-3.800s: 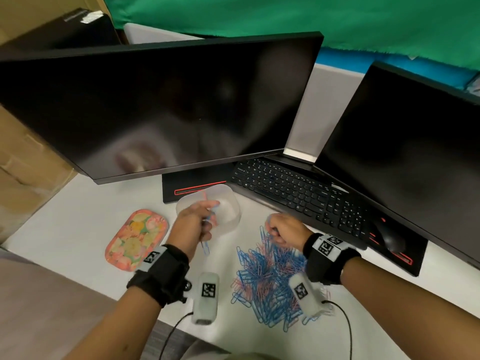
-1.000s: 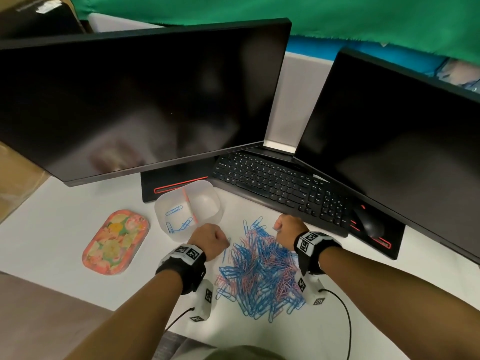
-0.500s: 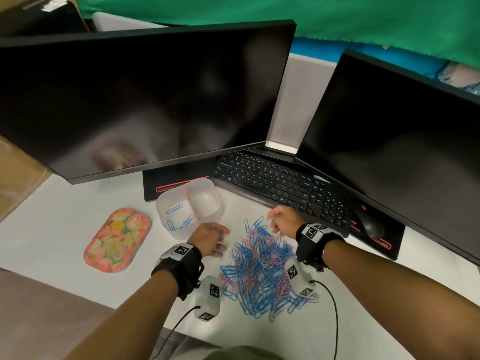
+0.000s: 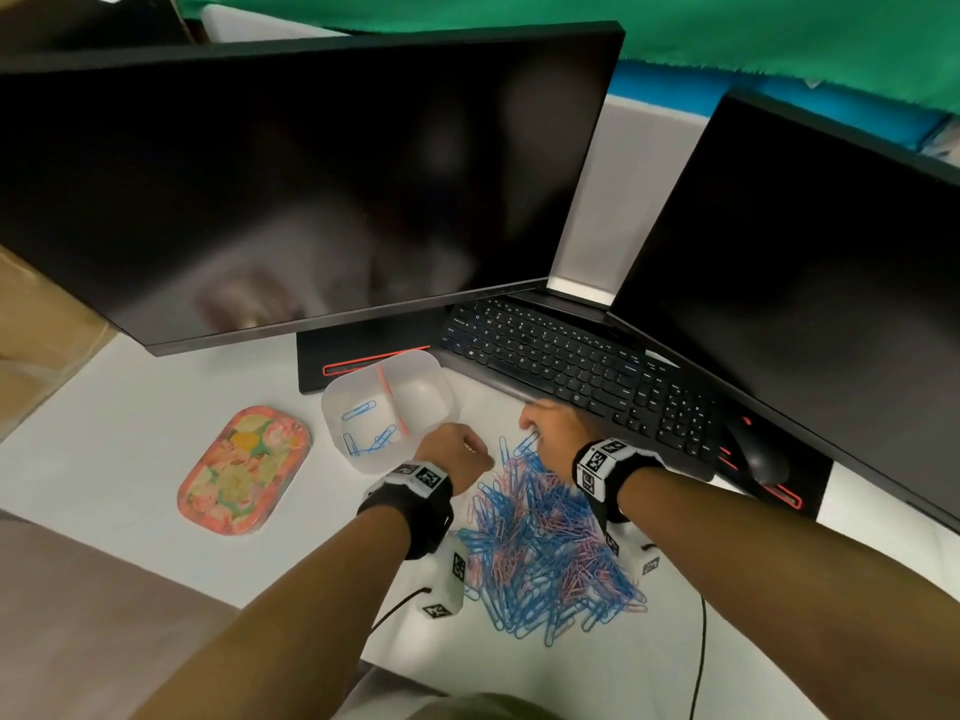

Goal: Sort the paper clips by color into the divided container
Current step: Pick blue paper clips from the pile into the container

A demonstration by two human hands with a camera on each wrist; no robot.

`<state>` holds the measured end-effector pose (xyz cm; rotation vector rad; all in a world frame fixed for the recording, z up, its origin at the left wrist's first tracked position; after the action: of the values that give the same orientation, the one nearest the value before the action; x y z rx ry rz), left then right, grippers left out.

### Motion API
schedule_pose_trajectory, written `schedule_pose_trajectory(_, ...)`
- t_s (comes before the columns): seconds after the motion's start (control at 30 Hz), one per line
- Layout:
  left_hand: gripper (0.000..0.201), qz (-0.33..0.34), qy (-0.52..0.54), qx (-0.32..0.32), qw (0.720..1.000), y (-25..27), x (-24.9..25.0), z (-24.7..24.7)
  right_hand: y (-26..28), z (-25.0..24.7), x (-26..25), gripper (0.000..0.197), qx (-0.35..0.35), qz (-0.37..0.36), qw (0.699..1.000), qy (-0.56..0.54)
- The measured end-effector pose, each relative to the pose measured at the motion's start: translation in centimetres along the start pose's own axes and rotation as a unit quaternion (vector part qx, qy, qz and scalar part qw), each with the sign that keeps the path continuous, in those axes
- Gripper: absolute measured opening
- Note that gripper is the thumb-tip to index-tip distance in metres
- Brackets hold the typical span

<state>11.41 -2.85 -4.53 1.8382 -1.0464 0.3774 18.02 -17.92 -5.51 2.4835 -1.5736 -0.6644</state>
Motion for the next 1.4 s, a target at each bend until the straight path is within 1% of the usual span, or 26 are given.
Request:
schedule_pose_trajectory(0.03, 0.007, 0.002, -0.013, 0.007, 1.000, 0.0, 0.6, 0.1, 0.0, -0.1, -0.3, 0.047, -0.002, -0.011, 1.000, 0.013)
schedule_pose_trajectory(0.1, 0.007, 0.008, -0.044, 0.015, 0.999, 0.0, 1.6, 0.3, 0.4, -0.5, -1.1, 0.044, -0.006, -0.032, 0.999, 0.032)
schedule_pose_trajectory(0.17, 0.010, 0.006, -0.078, 0.015, 0.997, -0.4, 2.2, 0.7, 0.2, -0.7, -1.3, 0.043, -0.013, -0.045, 0.998, 0.035)
schedule_pose_trajectory(0.23, 0.016, 0.000, -0.110, 0.010, 0.994, -0.8, 2.3, 1.5, 0.1, -0.4, -1.0, 0.040, -0.018, -0.043, 0.999, 0.025)
schedule_pose_trajectory(0.4, 0.021, -0.006, -0.181, 0.023, 0.983, -1.6, 2.9, 2.3, 0.4, 0.1, -0.1, 0.036, -0.049, -0.018, 0.999, 0.009)
schedule_pose_trajectory(0.57, 0.015, 0.000, -0.208, 0.020, 0.978, -2.3, 3.4, 2.4, 1.1, 0.6, 0.6, 0.031, -0.077, 0.010, 0.997, 0.019)
schedule_pose_trajectory(0.67, 0.009, 0.008, -0.217, 0.015, 0.976, -2.5, 3.6, 2.5, 1.6, 0.4, 1.1, 0.026, -0.066, 0.024, 0.998, 0.006)
schedule_pose_trajectory(0.8, 0.018, 0.031, -0.235, 0.023, 0.971, -2.5, 3.5, 2.7, 2.4, -0.1, 2.0, 0.023, -0.053, 0.043, 0.997, -0.047)
schedule_pose_trajectory(0.87, 0.018, 0.045, -0.251, 0.028, 0.967, -2.6, 3.6, 2.7, 2.8, -0.5, 2.4, 0.015, -0.037, 0.057, 0.996, -0.056)
schedule_pose_trajectory(0.93, 0.017, 0.049, -0.258, 0.021, 0.965, -2.5, 3.5, 2.8, 3.1, -0.6, 3.0, 0.024, -0.031, 0.079, 0.994, -0.063)
schedule_pose_trajectory(1.0, 0.017, 0.048, -0.251, 0.005, 0.967, -2.4, 3.4, 2.8, 3.4, -1.0, 3.3, 0.032, -0.026, 0.105, 0.989, -0.105)
schedule_pose_trajectory(1.07, 0.017, 0.047, -0.233, -0.006, 0.971, -2.1, 3.3, 2.8, 3.6, -1.5, 3.3, 0.029, -0.021, 0.124, 0.980, -0.152)
schedule_pose_trajectory(1.13, 0.017, 0.057, -0.192, -0.007, 0.980, -1.9, 3.3, 2.4, 3.7, -1.8, 3.2, 0.028, -0.022, 0.142, 0.969, -0.200)
schedule_pose_trajectory(1.2, 0.013, 0.082, -0.136, 0.004, 0.987, -1.3, 3.6, 1.8, 3.7, -1.7, 2.9, 0.033, -0.030, 0.158, 0.947, -0.278)
schedule_pose_trajectory(1.27, 0.011, 0.096, -0.060, 0.018, 0.993, -0.4, 3.6, 0.8, 3.7, -1.5, 2.1, 0.032, -0.045, 0.166, 0.918, -0.357)
schedule_pose_trajectory(1.33, 0.016, 0.094, 0.012, 0.022, 0.995, 0.7, 3.5, -0.2, 3.7, -1.8, 0.9, 0.029, -0.047, 0.157, 0.904, -0.396)
schedule_pose_trajectory(1.4, 0.026, 0.088, 0.097, 0.014, 0.991, 1.7, 3.3, -1.3, 3.8, -2.2, -0.8, 0.030, -0.044, 0.141, 0.896, -0.418)
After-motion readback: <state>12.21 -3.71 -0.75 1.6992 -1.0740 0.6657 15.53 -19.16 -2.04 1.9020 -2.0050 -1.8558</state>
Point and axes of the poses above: each hand's wrist, its own y-axis away from the middle knuckle, its own z-axis out of the palm, x = y × z, the point moved 6 cm from there along -y, towards the middle knuckle, and after that the axes turned 6 degrees about y, right-handed, at the moved point
